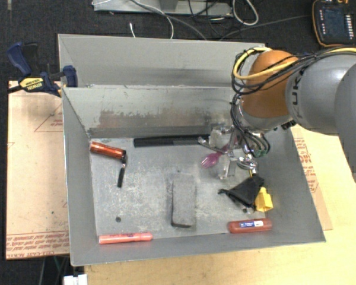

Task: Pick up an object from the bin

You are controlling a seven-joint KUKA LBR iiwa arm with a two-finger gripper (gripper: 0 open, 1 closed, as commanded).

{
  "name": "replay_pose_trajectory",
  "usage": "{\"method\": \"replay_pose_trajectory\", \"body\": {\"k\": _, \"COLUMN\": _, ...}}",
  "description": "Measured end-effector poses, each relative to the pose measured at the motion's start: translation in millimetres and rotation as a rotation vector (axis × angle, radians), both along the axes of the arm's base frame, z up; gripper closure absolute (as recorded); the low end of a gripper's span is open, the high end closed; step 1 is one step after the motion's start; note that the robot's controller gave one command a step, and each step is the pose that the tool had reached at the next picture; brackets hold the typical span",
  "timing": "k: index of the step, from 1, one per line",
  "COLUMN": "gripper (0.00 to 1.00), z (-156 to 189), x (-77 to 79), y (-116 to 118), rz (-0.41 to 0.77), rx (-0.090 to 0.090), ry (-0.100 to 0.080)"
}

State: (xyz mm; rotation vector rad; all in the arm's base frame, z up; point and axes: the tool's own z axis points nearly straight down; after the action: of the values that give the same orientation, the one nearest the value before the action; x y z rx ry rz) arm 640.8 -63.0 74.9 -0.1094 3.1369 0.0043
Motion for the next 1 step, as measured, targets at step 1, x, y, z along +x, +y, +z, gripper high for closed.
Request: {"method": "replay_pose_trajectory", "body": {"k": 1, "gripper": 0.0, "z": -4.0, "x": -18.2, "y": 1.5, "rz": -0.08, "rx": -0.002, "ry": -0.022}}
